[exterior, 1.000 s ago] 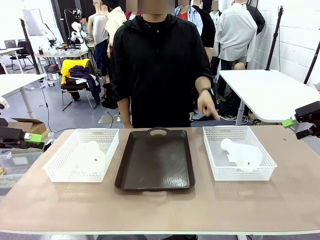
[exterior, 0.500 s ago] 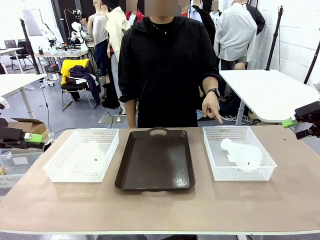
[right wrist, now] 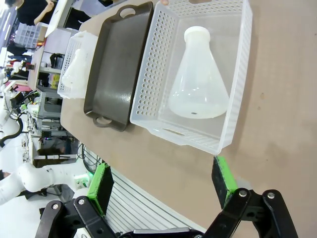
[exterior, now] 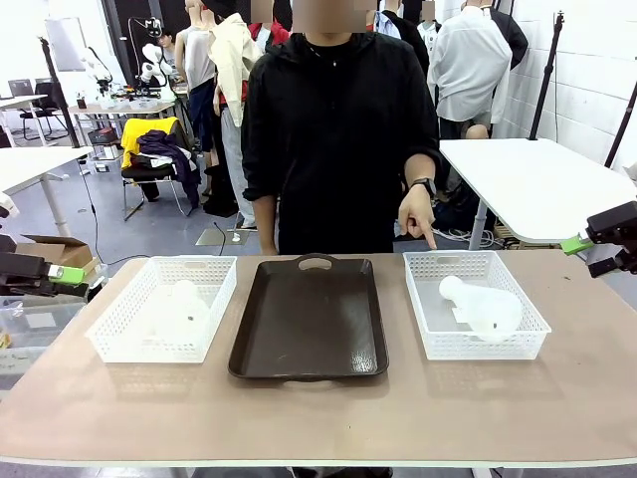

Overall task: Prepare the laboratory tools.
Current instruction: Pick up the Big flask that the person points to.

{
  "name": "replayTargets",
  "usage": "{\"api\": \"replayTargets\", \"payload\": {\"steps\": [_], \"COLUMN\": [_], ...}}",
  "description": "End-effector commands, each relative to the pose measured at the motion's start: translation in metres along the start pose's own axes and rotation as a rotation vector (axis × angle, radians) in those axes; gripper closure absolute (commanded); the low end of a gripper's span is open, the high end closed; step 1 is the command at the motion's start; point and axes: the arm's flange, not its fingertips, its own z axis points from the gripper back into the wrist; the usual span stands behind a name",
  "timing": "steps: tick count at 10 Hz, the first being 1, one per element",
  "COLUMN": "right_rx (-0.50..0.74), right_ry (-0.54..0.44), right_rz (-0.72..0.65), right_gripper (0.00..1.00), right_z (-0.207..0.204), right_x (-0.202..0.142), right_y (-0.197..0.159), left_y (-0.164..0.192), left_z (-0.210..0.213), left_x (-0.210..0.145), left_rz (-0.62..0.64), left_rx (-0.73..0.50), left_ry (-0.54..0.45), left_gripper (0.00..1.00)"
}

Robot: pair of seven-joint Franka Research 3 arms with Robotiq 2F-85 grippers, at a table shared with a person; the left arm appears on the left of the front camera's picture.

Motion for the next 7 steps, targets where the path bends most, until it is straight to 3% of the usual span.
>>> {"api": "replayTargets", "payload": {"steps": [1,4,7], "right_rx": [0.009,0.0,-0.371], "right_ry": [0.001,0.0,0.057], "right_rz": [0.0,0.0,0.199], "right_gripper": [0.0,0.0,0.0], "right_z": [-0.001,0.0,-0.014], "right_x": [0.0,0.0,0.022], "right_y": [0.0,0.0,0.086], "left_y": [0.0,0.0,0.0], "left_z": [0.001,0.001,0.001], "left_x": [-0.001,-0.001,-0.001], "left_rz": [-0.001,-0.001,-0.001], "left_rx": [-0.001,-0.001,-0.001], "left_ry": [0.003,0.003,0.003], "left_gripper": [0.0,0.0,0.0]}}
